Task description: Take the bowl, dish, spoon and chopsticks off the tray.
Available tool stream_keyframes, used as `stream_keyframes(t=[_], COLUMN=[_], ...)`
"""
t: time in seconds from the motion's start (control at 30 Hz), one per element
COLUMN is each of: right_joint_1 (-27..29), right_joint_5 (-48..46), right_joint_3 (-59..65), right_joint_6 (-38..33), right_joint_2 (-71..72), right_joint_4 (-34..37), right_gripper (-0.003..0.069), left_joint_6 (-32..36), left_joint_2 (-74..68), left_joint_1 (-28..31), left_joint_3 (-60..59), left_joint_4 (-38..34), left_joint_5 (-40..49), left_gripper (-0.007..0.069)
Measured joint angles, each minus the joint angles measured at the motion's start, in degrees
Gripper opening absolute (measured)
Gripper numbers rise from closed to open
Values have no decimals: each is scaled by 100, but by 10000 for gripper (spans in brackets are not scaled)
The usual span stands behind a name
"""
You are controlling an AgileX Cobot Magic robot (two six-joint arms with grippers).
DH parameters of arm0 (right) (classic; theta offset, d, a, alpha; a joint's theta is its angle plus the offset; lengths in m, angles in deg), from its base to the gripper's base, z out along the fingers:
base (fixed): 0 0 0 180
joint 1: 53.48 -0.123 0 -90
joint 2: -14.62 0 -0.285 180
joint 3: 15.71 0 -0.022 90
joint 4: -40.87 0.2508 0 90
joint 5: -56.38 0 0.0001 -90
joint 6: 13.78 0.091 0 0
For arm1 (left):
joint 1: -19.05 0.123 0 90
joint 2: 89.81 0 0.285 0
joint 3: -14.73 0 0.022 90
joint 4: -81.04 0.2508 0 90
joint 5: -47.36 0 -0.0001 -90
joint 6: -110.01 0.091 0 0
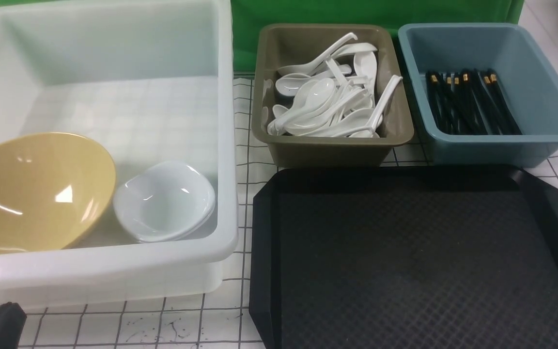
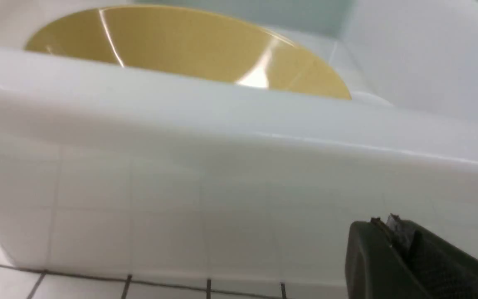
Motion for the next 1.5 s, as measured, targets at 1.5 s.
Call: stream_keyframes(t=[1.5], right_joint_1=[0], right_joint_5=[0], right_joint_3=[0], right_joint_6=[0], right_joint_2=[0], right_joint_4=[0], right_gripper=[83], left_joint_6=[226], left_joint_2=[0], left_joint_1=[0], left_joint_3=[10], left_joint_4=[-107], left_joint_5=[45], left_gripper=[-12])
